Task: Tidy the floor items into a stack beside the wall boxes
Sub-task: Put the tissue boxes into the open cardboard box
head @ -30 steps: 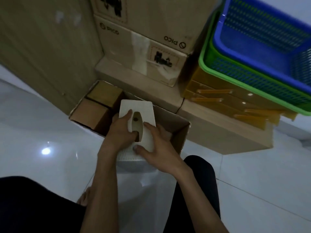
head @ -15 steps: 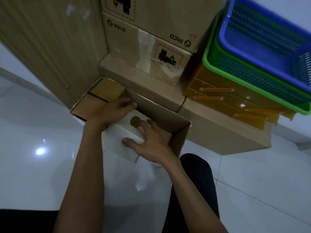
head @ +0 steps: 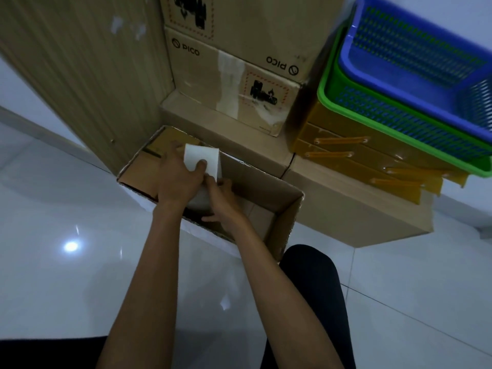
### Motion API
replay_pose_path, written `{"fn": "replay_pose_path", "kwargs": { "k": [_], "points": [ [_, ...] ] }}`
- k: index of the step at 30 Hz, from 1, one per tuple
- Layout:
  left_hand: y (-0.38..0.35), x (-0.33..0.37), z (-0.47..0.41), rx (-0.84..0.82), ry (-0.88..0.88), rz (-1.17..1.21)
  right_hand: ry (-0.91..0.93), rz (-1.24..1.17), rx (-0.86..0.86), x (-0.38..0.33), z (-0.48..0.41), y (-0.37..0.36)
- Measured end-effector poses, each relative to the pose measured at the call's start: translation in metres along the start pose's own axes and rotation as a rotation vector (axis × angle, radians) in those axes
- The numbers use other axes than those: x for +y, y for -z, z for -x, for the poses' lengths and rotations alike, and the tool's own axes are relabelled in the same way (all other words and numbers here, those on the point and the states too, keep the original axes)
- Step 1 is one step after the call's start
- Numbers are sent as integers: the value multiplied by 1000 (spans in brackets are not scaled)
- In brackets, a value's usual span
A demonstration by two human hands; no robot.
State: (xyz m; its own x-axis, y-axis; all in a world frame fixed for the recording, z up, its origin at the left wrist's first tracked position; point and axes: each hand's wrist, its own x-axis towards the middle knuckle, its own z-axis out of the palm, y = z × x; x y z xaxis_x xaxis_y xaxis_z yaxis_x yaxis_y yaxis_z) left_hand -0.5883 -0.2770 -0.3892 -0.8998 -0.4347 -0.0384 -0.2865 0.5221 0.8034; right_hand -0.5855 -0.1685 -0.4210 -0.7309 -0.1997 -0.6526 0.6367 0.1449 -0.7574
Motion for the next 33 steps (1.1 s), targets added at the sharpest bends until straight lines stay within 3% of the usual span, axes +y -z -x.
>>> {"fn": "replay_pose_path", "kwargs": {
  "k": [5,12,19,27,30,33],
  "points": [
    [-5,-1,-22,-236,-132,-99,-82,-14,-40,-15,-12,9],
    [1,-9,-48,-418,-222,-174,-200,-17,-101,-16,-17,21],
    [-3,-3,-44,-569,-304,-131,-340,-525,-123,-2,-13,24],
    [-5,-9,-41,-649,-292,-130,-319,-677,-89,-7,-15,29],
    [-12,-11,-38,-634,-279,-343,-318,-834,-99,-10,-16,32],
    [-17,-7,-43,-540,-334,-471,-306,-723,-159,-10,-20,29]
  ]
}}
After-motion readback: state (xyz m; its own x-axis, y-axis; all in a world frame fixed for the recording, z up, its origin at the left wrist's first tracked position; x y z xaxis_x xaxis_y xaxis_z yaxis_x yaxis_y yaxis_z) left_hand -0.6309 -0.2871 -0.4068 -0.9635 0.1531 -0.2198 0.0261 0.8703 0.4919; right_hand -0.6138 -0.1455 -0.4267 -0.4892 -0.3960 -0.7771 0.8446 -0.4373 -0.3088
